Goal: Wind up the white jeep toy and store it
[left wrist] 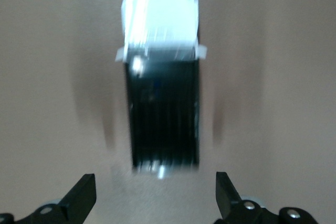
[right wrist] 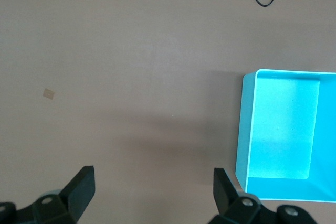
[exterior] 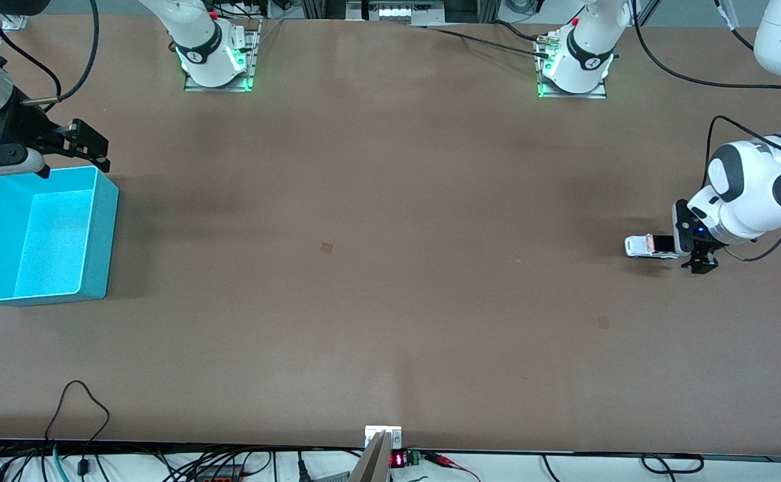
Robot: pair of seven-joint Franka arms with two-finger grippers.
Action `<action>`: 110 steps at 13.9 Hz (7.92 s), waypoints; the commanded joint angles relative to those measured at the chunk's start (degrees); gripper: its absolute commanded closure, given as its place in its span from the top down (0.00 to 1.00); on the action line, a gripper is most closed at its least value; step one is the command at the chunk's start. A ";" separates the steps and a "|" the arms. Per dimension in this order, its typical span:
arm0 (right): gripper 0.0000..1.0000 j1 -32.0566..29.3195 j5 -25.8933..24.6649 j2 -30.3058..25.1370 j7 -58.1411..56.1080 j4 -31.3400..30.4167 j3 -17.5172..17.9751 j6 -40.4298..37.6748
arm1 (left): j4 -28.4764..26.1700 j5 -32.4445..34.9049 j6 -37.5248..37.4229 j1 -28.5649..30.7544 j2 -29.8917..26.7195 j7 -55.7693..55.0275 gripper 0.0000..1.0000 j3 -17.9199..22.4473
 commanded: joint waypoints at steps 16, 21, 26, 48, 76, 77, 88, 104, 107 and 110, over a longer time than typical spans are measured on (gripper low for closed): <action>1.00 0.25 -0.86 -0.81 0.64 0.07 0.01 -0.80 | 32.63 0.44 -57.24 -6.90 -3.53 -43.97 1.00 -14.29; 1.00 0.25 -0.86 -0.81 0.64 0.07 0.01 -0.80 | 36.17 -0.09 -60.88 -8.46 -5.72 -65.70 1.00 -17.39; 1.00 0.25 -0.86 -0.81 0.64 0.07 0.01 -0.80 | 34.59 -4.47 -60.17 -18.65 -13.36 -84.60 1.00 -8.11; 1.00 0.16 -0.77 1.65 -0.07 0.07 -0.08 -0.97 | 23.42 -10.90 -51.21 -24.65 -28.06 -102.82 1.00 1.42; 1.00 -4.50 -0.86 12.45 -73.53 -37.62 -0.60 46.73 | 24.30 -10.64 -53.41 -24.56 -27.79 -102.74 1.00 0.71; 1.00 -4.59 -0.86 12.90 -75.11 -38.59 -0.60 49.71 | 24.30 -10.64 -53.41 -24.56 -27.79 -102.74 1.00 0.71; 0.38 -7.05 -0.86 19.58 -81.81 -41.32 -0.52 60.46 | 24.30 -10.55 -53.58 -24.56 -27.79 -101.86 1.00 0.54; 0.00 -7.49 0.20 14.04 -71.62 -25.88 -1.30 45.55 | 24.39 -10.46 -55.16 -24.56 -27.88 -102.21 1.00 0.54; 0.00 -9.59 0.11 14.13 -64.00 -19.63 -1.75 37.02 | 24.39 -10.46 -55.16 -24.56 -27.88 -102.21 1.00 0.54; 0.00 -12.84 -0.16 14.04 -55.03 -18.65 -2.44 35.15 | 24.39 -10.46 -55.16 -24.56 -27.88 -102.21 1.00 0.54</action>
